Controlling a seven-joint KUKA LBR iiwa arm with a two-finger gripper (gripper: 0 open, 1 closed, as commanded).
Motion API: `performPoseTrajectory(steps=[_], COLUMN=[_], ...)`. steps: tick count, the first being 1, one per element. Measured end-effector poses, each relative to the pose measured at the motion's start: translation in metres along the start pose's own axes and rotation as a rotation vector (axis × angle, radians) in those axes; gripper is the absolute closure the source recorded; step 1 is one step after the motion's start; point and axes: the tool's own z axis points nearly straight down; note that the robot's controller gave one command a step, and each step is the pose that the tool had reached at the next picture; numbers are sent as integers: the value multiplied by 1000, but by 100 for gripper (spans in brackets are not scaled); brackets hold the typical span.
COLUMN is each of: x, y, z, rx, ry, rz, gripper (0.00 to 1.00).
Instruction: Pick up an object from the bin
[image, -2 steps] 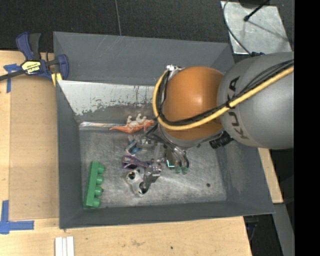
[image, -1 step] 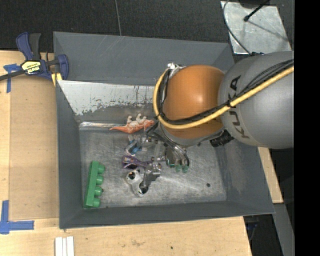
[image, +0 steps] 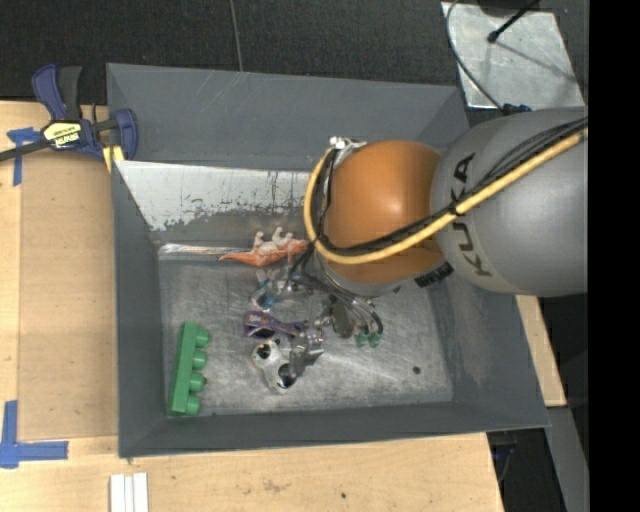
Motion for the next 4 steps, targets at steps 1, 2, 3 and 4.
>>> performPoseTrajectory(steps=[1, 2, 3, 4], x=[-4, -4, -62, -62], y=[9, 16, 1, 1], z=[68, 115, 110, 110], rx=[0, -2, -7, -7], ry=[5, 2, -2, -2], rz=[-230, -133, -358, -358], gripper=[0, 0, 100, 100])
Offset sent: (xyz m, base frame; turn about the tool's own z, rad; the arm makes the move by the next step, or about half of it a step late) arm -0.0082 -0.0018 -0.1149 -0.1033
